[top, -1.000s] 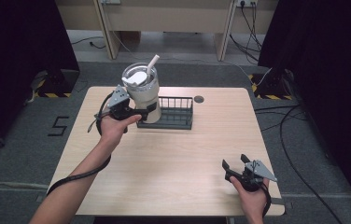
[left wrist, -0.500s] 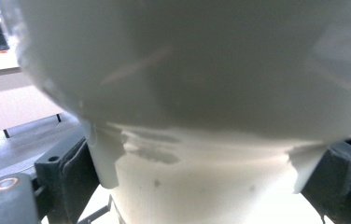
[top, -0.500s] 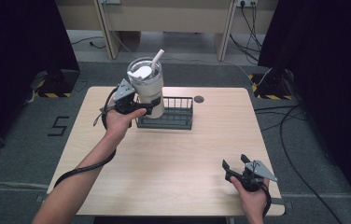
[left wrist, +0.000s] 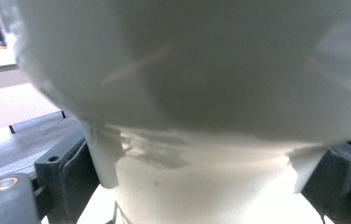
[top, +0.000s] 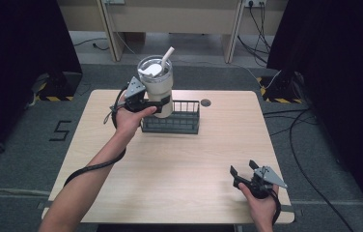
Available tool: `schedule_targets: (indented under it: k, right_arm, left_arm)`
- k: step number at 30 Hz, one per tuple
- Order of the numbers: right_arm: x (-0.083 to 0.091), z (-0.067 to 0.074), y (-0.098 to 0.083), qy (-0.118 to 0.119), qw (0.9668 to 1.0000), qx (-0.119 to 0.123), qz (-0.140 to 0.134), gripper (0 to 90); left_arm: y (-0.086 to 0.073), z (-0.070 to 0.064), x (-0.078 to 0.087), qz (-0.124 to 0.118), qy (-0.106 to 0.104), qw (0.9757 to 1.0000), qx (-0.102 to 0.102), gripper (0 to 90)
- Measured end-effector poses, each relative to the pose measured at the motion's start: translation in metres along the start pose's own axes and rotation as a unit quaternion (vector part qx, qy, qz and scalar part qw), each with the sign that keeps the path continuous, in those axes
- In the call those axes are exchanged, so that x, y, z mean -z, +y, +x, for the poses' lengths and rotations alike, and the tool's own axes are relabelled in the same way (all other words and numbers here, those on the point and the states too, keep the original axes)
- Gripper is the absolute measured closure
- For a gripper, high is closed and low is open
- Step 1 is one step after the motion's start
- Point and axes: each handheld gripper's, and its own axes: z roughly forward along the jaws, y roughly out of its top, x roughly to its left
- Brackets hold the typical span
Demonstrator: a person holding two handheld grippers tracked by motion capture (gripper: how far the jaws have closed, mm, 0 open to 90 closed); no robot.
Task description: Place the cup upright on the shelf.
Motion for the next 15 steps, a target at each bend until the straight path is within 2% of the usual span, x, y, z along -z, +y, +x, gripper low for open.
schedule_targets:
  k: [6, 11, 15]
  right_arm:
    - [0.0, -0.001, 0.0, -0.001, 1.0, 0.004, 0.0, 19.4]
    - [0.0, -0.001, -0.001, 0.001, 1.0, -0.002, 0.001, 19.5]
    - [0.001, -0.001, -0.001, 0.002, 1.0, -0.003, 0.002, 19.5]
  left_arm:
    - [-0.004, 0.005, -0.014, 0.007, 0.006, 0.9999, 0.009, 9.8]
    - [-0.005, 0.008, -0.022, 0.014, 0.011, 0.9998, 0.006, 9.8]
    - [-0.007, 0.009, -0.027, 0.011, 0.016, 0.9997, 0.012, 9.8]
